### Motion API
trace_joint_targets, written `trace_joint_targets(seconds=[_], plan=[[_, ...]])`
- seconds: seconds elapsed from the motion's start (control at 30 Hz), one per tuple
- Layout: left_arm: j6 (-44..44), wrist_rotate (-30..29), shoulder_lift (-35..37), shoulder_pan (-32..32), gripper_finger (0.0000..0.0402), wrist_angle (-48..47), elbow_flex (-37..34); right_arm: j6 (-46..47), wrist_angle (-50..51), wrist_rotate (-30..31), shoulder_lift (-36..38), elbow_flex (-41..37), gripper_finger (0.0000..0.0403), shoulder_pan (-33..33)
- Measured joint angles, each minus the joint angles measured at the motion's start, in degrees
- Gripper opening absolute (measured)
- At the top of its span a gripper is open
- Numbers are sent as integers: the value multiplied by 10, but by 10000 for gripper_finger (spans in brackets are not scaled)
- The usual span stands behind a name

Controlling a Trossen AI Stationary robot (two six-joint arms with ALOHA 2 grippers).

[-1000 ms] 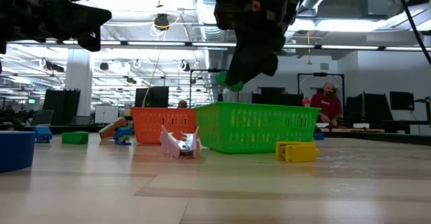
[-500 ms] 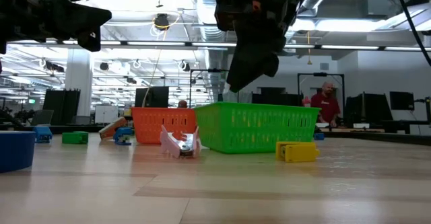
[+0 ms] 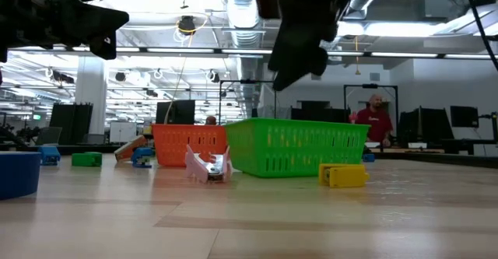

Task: Pick and place Stapler, Stapler remover, tape
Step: Put the yellow stapler into the green bin

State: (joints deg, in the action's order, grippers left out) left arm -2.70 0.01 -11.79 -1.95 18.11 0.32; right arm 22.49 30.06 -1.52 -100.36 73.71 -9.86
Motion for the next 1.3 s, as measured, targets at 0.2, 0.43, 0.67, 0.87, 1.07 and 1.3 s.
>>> trace_joint_targets(seconds=[0.2,0.43,0.67,0.87,1.07,1.3], plan=[[0,0,0,0,4,0,0,-6,13,0,45,0,230,-16],[0,0,0,0,4,0,0,-36,29,2,72,0,230,-51],[0,0,0,0,4,0,0,-36,138,0,71,0,230,-62],[0,0,0,0,4,0,0,-36,226,0,84,-29,230,-53],[0,0,-4,0,4,2,0,-25,256,-14,145,-127,230,-82],[0,0,-15,0,4,2,0,-30,258,-13,202,-203,230,-139]])
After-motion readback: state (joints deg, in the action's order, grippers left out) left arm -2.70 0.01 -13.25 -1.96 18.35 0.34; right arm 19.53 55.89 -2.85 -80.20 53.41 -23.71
